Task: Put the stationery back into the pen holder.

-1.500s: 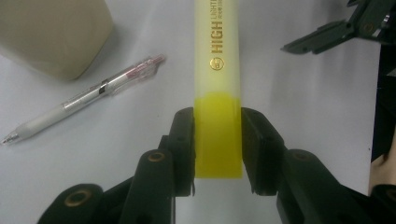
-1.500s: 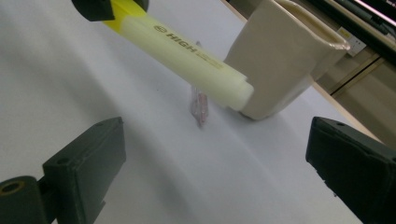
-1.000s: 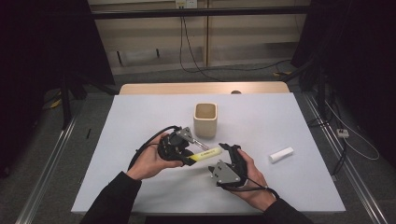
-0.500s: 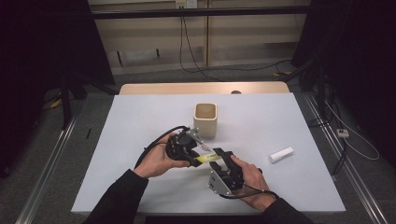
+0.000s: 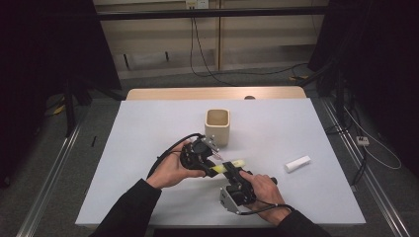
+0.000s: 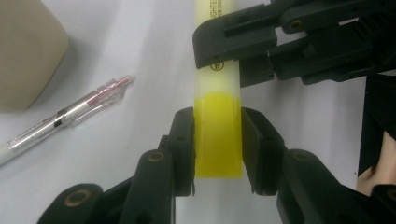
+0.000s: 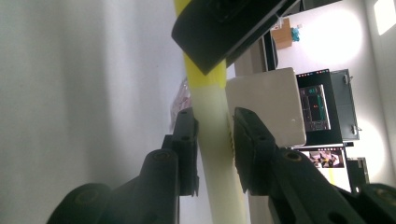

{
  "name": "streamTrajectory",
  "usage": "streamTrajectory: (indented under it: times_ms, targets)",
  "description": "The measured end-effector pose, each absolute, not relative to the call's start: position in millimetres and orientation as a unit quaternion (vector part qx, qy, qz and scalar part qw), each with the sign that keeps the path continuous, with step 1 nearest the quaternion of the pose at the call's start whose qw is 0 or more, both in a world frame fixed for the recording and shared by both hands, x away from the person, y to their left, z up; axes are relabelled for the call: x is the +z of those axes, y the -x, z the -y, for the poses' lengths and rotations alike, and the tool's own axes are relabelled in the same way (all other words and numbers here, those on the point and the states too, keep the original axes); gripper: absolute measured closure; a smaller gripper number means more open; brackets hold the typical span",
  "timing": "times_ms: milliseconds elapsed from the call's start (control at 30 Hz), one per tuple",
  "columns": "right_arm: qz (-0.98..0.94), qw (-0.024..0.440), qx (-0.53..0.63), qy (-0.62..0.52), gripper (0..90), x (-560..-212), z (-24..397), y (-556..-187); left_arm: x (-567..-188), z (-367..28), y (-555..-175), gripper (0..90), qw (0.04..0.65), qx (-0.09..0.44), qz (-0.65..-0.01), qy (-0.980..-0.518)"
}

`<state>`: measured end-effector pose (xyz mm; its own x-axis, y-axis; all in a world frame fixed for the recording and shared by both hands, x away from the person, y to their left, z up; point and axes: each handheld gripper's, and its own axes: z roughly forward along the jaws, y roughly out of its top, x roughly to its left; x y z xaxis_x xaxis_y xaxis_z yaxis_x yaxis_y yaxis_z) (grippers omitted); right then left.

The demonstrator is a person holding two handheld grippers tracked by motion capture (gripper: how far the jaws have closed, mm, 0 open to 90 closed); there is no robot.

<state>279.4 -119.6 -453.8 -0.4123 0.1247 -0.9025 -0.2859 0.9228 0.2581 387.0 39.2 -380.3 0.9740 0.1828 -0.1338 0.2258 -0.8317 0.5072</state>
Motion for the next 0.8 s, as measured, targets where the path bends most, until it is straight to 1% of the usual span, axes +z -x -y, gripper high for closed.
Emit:
streamTrajectory:
  times_ms: [133, 300, 333, 400, 500, 567, 600, 667, 700, 800]
  targets:
    - [-0.822, 0.534, 0.195, 0.049, 78.0, -455, 121, -280, -379, -42, -389, 66.8, 0.290, -0.047, -0.125, -0.948]
    - [-0.826, 0.524, 0.203, 0.046, 78.2, -453, 123, -281, -380, -43, -388, 65.5, 0.302, -0.045, -0.127, -0.944]
    - [-0.828, 0.520, 0.204, 0.046, 78.2, -453, 124, -281, -381, -43, -388, 63.1, 0.310, -0.048, -0.133, -0.940]
    - [-0.829, 0.516, 0.208, 0.052, 78.2, -452, 123, -282, -381, -44, -388, 59.0, 0.308, -0.036, -0.134, -0.941]
    - [-0.833, 0.507, 0.219, 0.029, 78.2, -452, 125, -282, -381, -49, -388, 49.6, 0.313, -0.029, -0.136, -0.940]
    - [-0.834, 0.504, 0.222, 0.021, 78.2, -450, 127, -284, -381, -53, -388, 47.0, 0.320, -0.024, -0.144, -0.936]
    - [-0.836, 0.499, 0.228, 0.007, 78.2, -450, 127, -284, -382, -55, -388, 44.1, 0.327, -0.021, -0.151, -0.933]
    - [-0.838, 0.492, 0.236, -0.013, 78.2, -449, 130, -286, -383, -60, -389, 33.0, 0.334, -0.011, -0.163, -0.928]
    - [-0.839, 0.488, 0.241, -0.018, 78.2, -449, 131, -287, -384, -62, -389, 29.1, 0.337, -0.008, -0.167, -0.927]
    - [-0.839, 0.476, 0.258, -0.043, 78.1, -446, 134, -290, -387, -72, -390, 22.2, 0.342, -0.006, -0.179, -0.923]
